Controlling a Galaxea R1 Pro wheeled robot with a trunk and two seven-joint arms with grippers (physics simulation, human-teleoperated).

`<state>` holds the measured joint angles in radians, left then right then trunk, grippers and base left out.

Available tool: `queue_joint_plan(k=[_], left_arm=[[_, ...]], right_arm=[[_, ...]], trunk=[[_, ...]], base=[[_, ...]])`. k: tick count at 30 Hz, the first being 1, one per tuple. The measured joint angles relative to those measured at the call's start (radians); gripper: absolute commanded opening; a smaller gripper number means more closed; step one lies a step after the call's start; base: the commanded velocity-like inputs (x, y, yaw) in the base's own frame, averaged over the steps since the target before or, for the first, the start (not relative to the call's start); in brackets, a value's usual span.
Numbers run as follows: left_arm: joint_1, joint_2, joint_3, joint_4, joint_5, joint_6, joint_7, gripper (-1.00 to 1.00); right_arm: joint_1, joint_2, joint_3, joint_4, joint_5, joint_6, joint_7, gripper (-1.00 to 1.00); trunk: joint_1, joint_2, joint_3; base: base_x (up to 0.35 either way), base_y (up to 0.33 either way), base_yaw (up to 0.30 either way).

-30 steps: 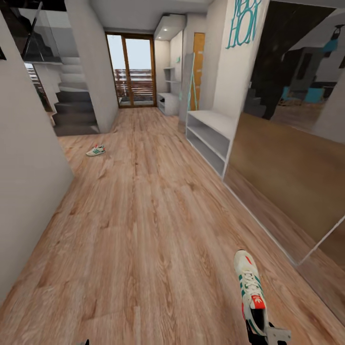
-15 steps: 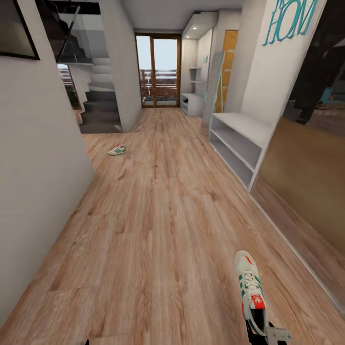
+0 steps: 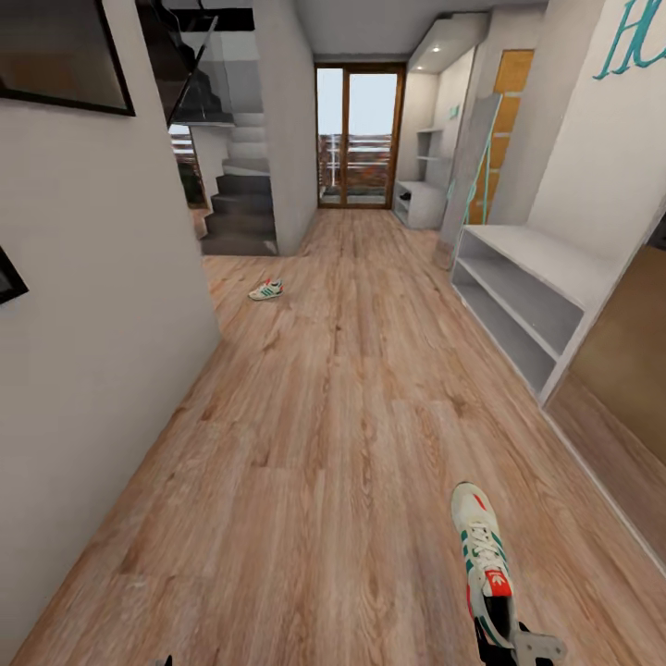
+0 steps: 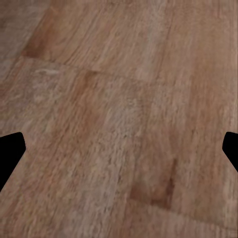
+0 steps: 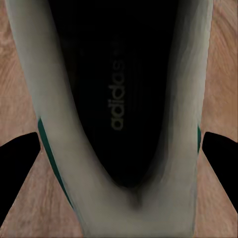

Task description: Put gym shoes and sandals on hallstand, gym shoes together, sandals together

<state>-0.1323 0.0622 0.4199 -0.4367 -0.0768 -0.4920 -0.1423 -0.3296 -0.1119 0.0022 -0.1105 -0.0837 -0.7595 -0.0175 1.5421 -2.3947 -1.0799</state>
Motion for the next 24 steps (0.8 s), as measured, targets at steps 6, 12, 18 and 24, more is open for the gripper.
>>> queue_joint_plan(k=[6, 12, 18, 24], left_arm=[[0.0, 0.0, 0.001, 0.0, 0.0, 0.0, 0.0, 1.0], [0.0, 0.0, 0.003, 0.0, 0.0, 0.0, 0.0, 1.0], [0.0, 0.0, 0.003, 0.002, -0.001, -0.001, 0.0, 1.0], [0.0, 0.0, 0.002, 0.003, -0.001, -0.001, 0.0, 1.0]], right_arm=[[0.0, -0.001, 0.0, 0.0, 0.0, 0.0, 0.0, -1.0], [0.0, -0.002, -0.001, 0.001, -0.001, -0.003, 0.001, -1.0], [0.003, -0.005, -0.002, 0.001, -0.003, -0.019, 0.0, -1.0], [0.033, -0.004, -0.001, 0.001, -0.002, -0.11, 0.001, -1.0]], trunk=[[0.0, 0.0, 0.0], [0.0, 0.0, 0.0], [0.0, 0.0, 0.0], [0.0, 0.0, 0.0]], base=[[0.337, 0.0, 0.227], [0.337, 0.0, 0.04], [0.337, 0.0, 0.004], [0.337, 0.0, 0.0]])
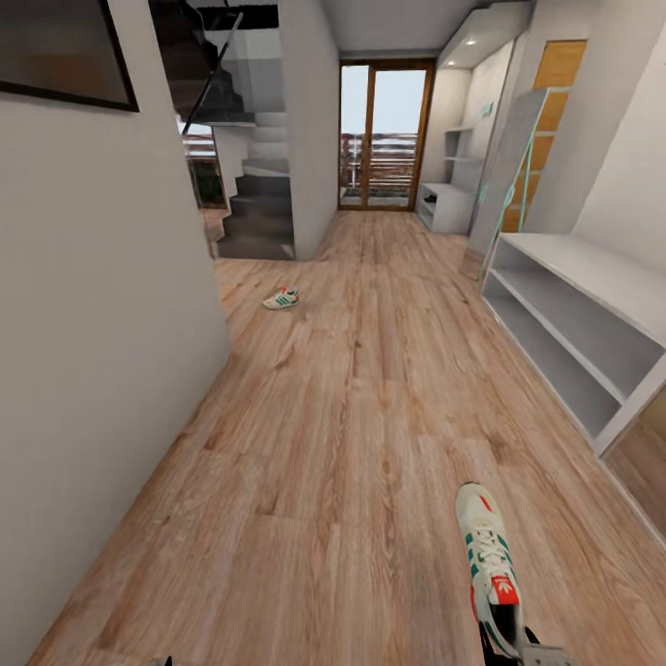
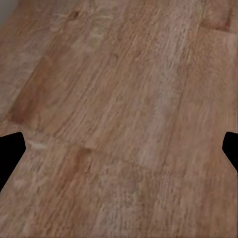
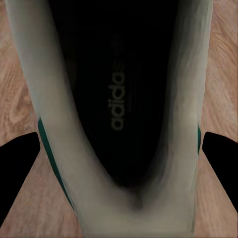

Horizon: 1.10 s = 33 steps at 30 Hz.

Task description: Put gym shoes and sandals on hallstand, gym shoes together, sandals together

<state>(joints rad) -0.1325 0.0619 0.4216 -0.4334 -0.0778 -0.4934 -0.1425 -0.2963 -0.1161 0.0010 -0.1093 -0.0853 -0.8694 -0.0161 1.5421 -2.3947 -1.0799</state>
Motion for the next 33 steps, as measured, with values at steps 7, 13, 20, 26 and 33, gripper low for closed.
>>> queue_joint_plan(k=[7, 13, 20, 26, 33], left_arm=[[0.0, -0.001, 0.0, 0.0, 0.0, 0.0, 0.0, 1.0], [0.0, -0.001, 0.0, 0.0, 0.0, 0.0, 0.0, 1.0], [0.0, -0.001, 0.0, 0.0, 0.0, 0.0, 0.0, 1.0], [0.0, -0.001, -0.001, 0.0, 0.0, 0.001, 0.0, 1.0], [0.0, -0.001, -0.001, 0.0, 0.0, 0.001, 0.0, 1.0]], right_arm=[[0.003, 0.002, 0.0, -0.001, 0.0, -0.01, 0.001, -1.0], [0.004, 0.003, 0.0, -0.001, 0.0, -0.011, 0.001, -1.0], [0.004, 0.003, 0.0, -0.003, -0.001, -0.011, -0.001, -1.0], [0.004, 0.003, 0.0, -0.003, -0.002, -0.012, -0.001, -1.0], [0.004, 0.003, 0.0, -0.003, -0.003, -0.012, -0.001, -1.0]], trunk=[[0.0, 0.0, 0.0], [0.0, 0.0, 0.0], [0.0, 0.0, 0.0], [0.0, 0.0, 0.0], [0.0, 0.0, 0.0]], base=[[0.337, 0.0, 0.0], [0.337, 0.0, 0.0], [0.337, -0.006, 0.0], [0.337, -0.069, 0.0], [0.337, -0.101, 0.0]])
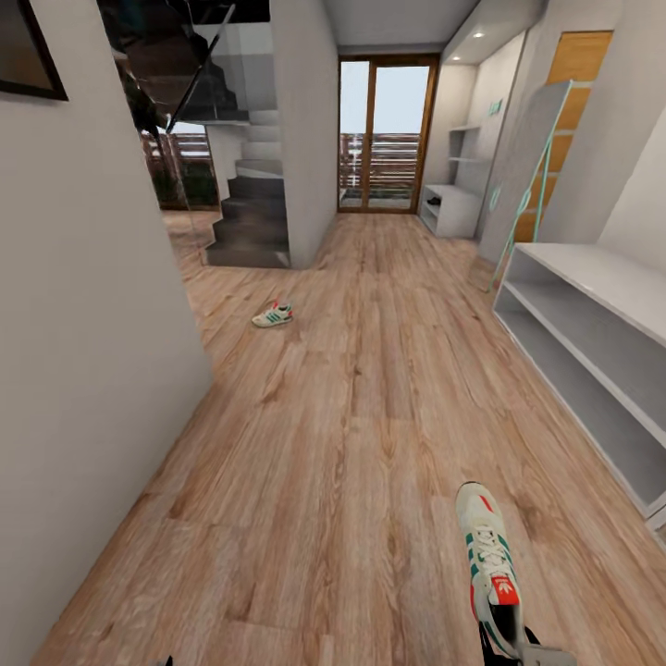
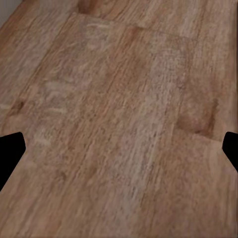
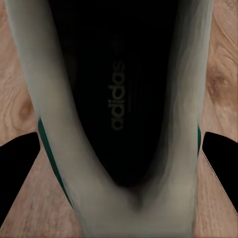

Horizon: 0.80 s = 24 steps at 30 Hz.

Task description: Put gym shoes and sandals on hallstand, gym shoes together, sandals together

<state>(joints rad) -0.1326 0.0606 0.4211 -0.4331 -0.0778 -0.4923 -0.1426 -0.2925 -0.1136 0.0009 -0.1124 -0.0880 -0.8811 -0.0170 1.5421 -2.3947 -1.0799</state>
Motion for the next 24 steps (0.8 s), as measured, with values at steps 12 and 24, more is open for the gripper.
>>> queue_joint_plan(k=[12, 24], left_arm=[[0.0, 0.0, 0.0, 0.0, 0.0, 0.0, 0.0, 1.0], [0.0, 0.0, 0.0, 0.0, 0.0, 0.0, 0.0, 1.0]], right_arm=[[0.0, 0.0, 0.0, 0.0, 0.001, 0.0, 0.0, -1.0], [0.0, 0.0, 0.0, 0.0, 0.001, 0.0, 0.0, -1.0]], trunk=[[0.0, 0.0, 0.0], [0.0, 0.0, 0.0]], base=[[0.337, -0.104, 0.0], [0.337, -0.104, 0.0]])
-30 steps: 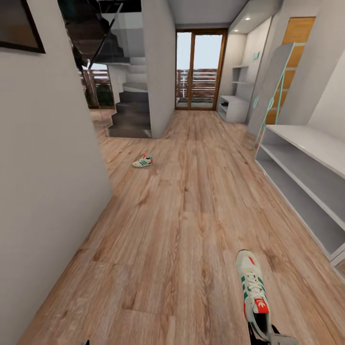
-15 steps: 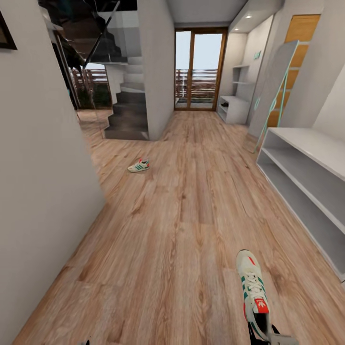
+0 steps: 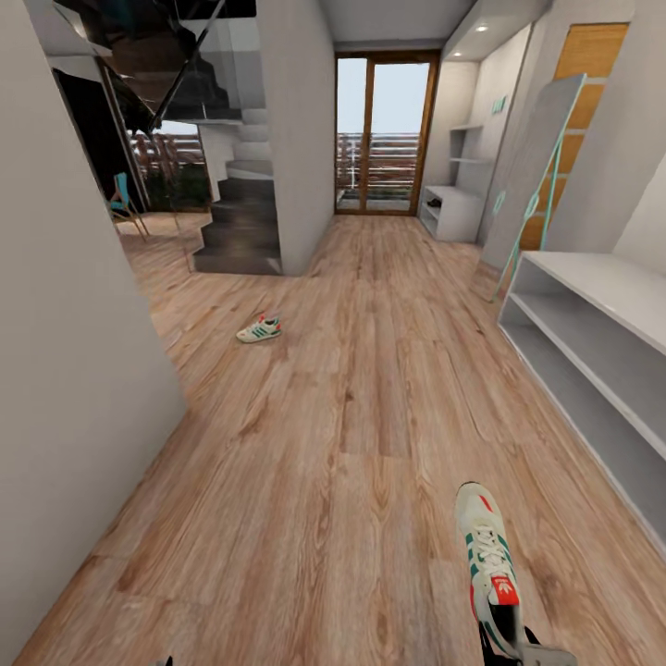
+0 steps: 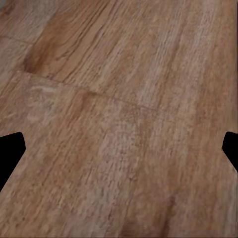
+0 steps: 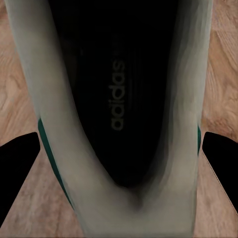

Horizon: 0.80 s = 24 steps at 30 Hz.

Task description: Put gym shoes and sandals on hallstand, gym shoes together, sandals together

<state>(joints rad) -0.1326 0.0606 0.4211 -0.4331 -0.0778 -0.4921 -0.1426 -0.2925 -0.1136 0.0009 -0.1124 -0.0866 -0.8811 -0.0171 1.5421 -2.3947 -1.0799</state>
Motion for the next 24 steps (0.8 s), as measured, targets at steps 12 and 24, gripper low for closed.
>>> queue_joint_plan(k=[12, 24], left_arm=[[0.0, 0.0, 0.0, 0.0, 0.0, 0.0, 0.0, 1.0], [0.0, 0.0, 0.0, 0.0, 0.0, 0.0, 0.0, 1.0]], right_arm=[[0.0, 0.0, 0.0, 0.0, 0.0, 0.0, 0.0, -1.0], [0.0, 0.0, 0.0, 0.0, 0.0, 0.0, 0.0, -1.0]], trunk=[[0.0, 0.0, 0.0], [0.0, 0.0, 0.0]], base=[[0.337, -0.104, 0.0], [0.337, -0.104, 0.0]])
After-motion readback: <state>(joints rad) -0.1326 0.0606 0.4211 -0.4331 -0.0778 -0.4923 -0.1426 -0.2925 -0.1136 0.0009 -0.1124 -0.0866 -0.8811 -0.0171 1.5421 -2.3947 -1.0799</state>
